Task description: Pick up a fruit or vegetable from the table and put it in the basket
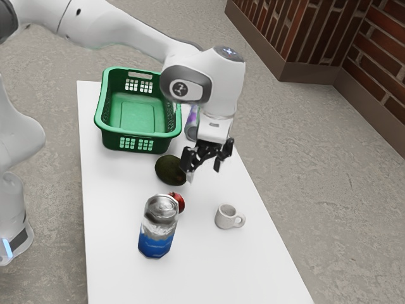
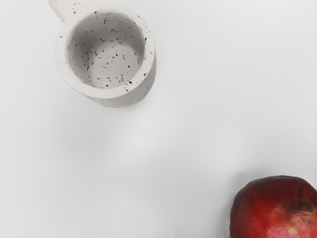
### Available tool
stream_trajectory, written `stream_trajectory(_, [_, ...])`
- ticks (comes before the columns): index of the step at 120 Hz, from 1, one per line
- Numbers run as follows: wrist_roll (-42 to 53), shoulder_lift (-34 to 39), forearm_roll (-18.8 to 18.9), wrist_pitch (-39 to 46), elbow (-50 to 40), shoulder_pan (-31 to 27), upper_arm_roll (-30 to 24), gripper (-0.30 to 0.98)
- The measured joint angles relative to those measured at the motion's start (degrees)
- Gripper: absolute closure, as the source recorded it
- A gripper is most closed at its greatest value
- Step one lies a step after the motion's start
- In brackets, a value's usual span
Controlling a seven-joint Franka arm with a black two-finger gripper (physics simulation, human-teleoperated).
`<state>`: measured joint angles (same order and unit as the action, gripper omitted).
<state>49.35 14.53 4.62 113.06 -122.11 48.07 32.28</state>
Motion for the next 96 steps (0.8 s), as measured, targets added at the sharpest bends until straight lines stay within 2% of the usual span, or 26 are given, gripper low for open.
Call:
stream_trajectory(13, [0.9, 0.8, -2.2, -1.1, -0.3, 1.4, 2.3, 0.0])
stream_trajectory(47, [2.6, 0.7, -5.5, -2.3, -3.2, 3.0, 2.9, 0.0])
stream_trajectory(76, [3.5, 0.6, -6.7, -2.5, -5.2, 5.0, 6.5, 0.0])
stream_trajectory(96, [3.9, -0.1, -7.4, -2.2, -5.4, 7.3, 7.0, 0.0])
